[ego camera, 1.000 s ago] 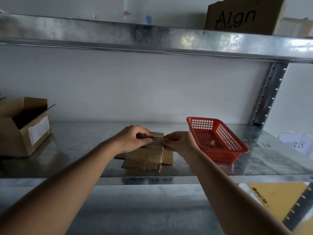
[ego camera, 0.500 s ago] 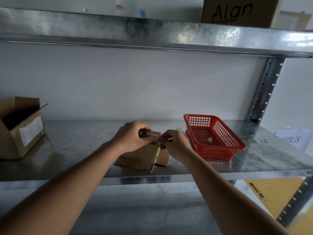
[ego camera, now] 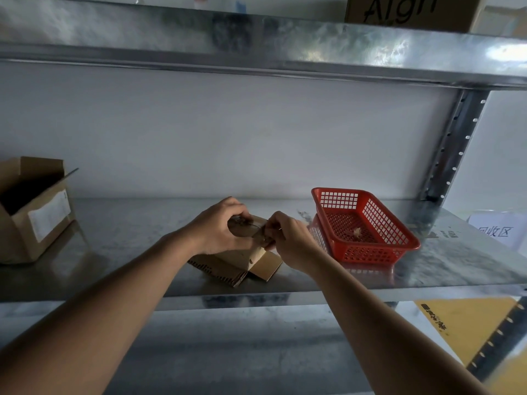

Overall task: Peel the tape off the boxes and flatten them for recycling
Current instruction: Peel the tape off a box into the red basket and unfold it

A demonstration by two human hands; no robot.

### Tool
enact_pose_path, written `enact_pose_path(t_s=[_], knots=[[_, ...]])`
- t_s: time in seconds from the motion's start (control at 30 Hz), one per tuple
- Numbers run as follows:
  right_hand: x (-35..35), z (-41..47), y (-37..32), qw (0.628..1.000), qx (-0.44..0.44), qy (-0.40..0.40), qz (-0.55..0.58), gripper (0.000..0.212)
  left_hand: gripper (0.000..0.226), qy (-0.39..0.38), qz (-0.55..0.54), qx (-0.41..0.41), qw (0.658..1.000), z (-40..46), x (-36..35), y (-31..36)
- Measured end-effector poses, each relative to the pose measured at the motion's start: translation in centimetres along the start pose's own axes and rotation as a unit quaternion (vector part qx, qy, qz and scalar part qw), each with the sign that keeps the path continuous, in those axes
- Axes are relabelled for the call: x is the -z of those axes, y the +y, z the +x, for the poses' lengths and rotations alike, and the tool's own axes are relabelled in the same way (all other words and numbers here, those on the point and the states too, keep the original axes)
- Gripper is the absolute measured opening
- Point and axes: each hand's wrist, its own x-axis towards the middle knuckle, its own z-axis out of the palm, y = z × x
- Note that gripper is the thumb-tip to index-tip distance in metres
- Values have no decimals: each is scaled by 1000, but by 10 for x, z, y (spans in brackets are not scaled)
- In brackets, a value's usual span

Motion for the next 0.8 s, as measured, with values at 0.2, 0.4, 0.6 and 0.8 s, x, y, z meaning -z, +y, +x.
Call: enact_pose_path(t_s=[0.2, 0.4, 0.6, 0.8], knots=[[-2, 1, 3, 982, -25, -14, 186, 13, 64, -15, -15, -16, 1000, -1, 5, -11], [5, -5, 10, 915, -82, -52, 392, 22, 63, -24, -29, -27, 999, 2, 7, -17], [3, -9, 8, 925, -56, -50, 371, 22, 52, -18, -36, -38, 998, 4, 7, -19], [-14, -9, 1, 975, -27, 67, 211, 37, 59, -21, -27, -37, 999, 3, 8, -19]])
